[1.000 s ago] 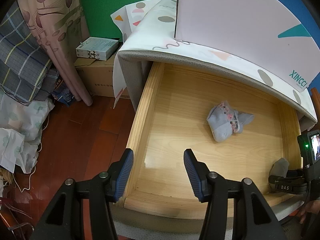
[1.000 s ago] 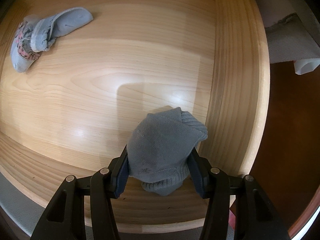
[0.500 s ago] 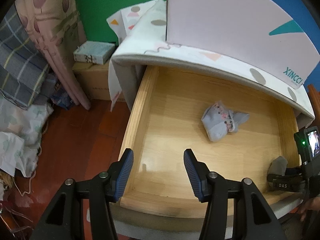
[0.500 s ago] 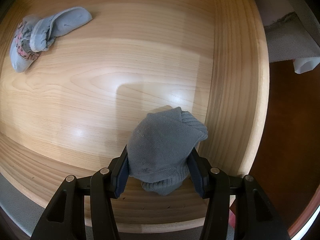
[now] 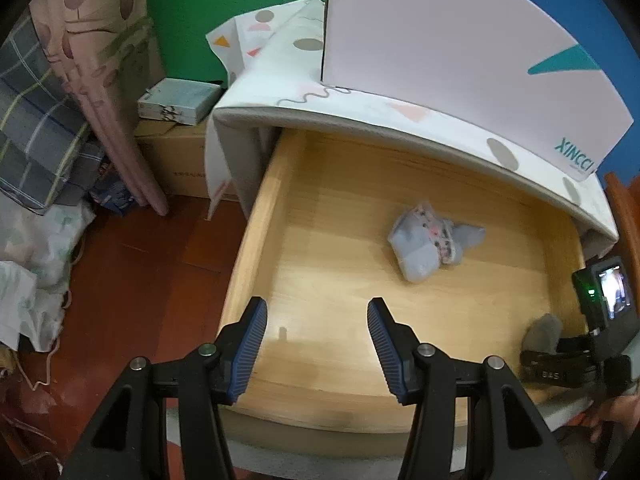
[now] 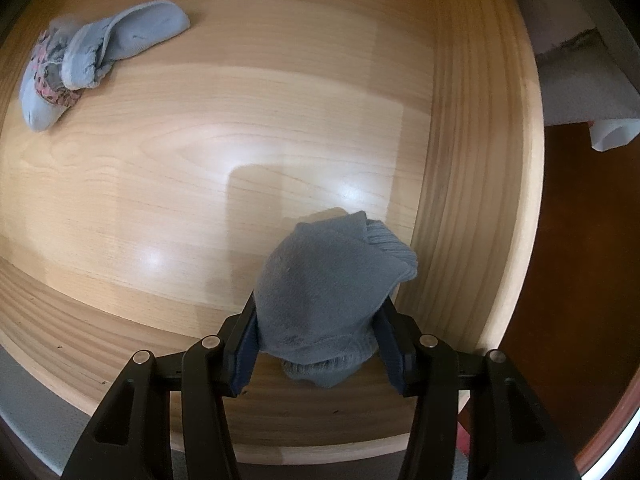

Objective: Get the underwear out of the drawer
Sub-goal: 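Move the left tool over the drawer toward the pale floral sock while the right tool holds the grey sock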

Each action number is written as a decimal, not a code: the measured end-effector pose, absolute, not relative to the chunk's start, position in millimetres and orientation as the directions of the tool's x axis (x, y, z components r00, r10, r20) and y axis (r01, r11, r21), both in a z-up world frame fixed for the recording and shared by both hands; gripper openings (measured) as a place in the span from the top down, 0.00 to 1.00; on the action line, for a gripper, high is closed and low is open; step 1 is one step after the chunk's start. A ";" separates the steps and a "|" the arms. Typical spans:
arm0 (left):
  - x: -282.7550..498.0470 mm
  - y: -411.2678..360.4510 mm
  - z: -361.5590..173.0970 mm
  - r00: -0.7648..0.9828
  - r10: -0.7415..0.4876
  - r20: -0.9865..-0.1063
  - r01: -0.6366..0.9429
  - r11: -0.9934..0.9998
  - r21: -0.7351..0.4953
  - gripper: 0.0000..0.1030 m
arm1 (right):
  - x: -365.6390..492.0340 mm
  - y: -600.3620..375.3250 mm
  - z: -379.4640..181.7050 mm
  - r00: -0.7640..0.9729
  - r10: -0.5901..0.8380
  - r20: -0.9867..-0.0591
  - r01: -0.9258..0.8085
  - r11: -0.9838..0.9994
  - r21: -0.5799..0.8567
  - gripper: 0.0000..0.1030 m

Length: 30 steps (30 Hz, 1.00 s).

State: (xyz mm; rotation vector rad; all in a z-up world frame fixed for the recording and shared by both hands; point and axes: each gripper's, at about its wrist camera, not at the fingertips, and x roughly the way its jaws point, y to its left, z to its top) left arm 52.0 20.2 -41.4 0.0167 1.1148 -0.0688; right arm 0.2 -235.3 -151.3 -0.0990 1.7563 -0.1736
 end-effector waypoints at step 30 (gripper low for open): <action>52.3 3.7 -50.0 0.416 -0.024 -0.909 0.111 0.993 0.025 0.48 | -0.7 -233.6 -152.8 -0.230 -0.162 -0.960 0.026 0.985 -0.172 0.50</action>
